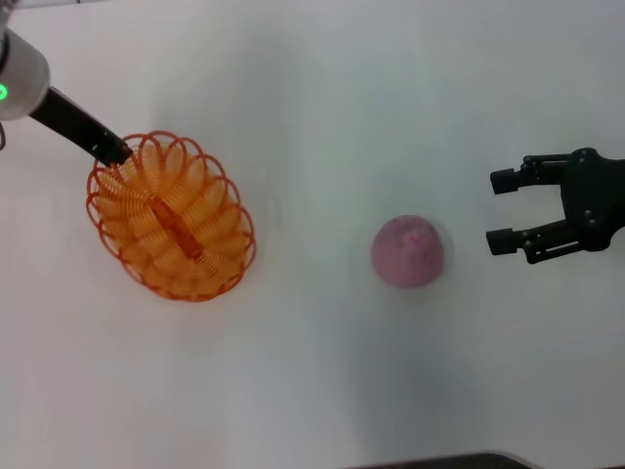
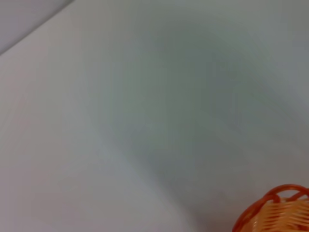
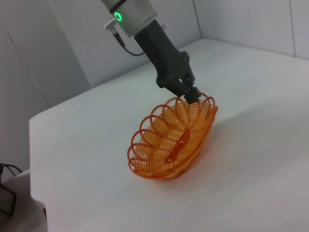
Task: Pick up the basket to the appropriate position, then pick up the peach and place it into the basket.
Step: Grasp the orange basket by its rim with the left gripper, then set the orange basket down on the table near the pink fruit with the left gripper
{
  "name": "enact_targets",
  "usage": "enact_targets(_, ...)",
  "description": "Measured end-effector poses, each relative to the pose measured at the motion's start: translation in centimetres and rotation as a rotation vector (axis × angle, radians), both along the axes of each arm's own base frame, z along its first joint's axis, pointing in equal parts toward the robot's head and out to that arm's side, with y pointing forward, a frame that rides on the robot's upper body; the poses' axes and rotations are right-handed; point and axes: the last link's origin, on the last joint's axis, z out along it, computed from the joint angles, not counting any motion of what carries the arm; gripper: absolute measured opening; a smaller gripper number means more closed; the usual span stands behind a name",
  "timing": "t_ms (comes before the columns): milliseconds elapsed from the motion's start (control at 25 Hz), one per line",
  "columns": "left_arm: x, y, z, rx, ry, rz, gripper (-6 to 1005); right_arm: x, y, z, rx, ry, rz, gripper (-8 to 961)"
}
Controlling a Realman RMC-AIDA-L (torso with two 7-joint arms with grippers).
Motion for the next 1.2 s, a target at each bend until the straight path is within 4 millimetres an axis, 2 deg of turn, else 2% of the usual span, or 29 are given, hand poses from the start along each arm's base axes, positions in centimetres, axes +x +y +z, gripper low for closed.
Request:
enact_targets(240,0.6,0.1,2.3,0.105,-0.15,0.181,79,-0.2,0.3,0.6,0.044,0.038,-0.001,941)
enact_targets(400,0.5,-0.3,2.7,0.142,-0.271,0.302,59,-0.8,0.3,1.0,0.057,0.079,0.019,941)
enact_targets(680,-0.1,-1.2,1.3,0.215,-0.486,0.524,40,-1.2,0.6,1.4,0.076,0.083,0.062,942)
enact_targets(880,-1.2,-1.6,-0.1,0.266,-0.544,0.623,46,-1.5,0.7,1.2,0.086,0.081,0.108,942)
enact_targets(1080,-2.6,-2.1,-0.6,0.3,-0.585,0.687,52,-1.9,1.0,1.4,0.102,0.096,0.137,942)
enact_targets(1200,-3.5,-3.1,-1.2,0.271,-0.58,0.731,106,-2.0,1.1,1.7,0.115,0.104,0.141,942)
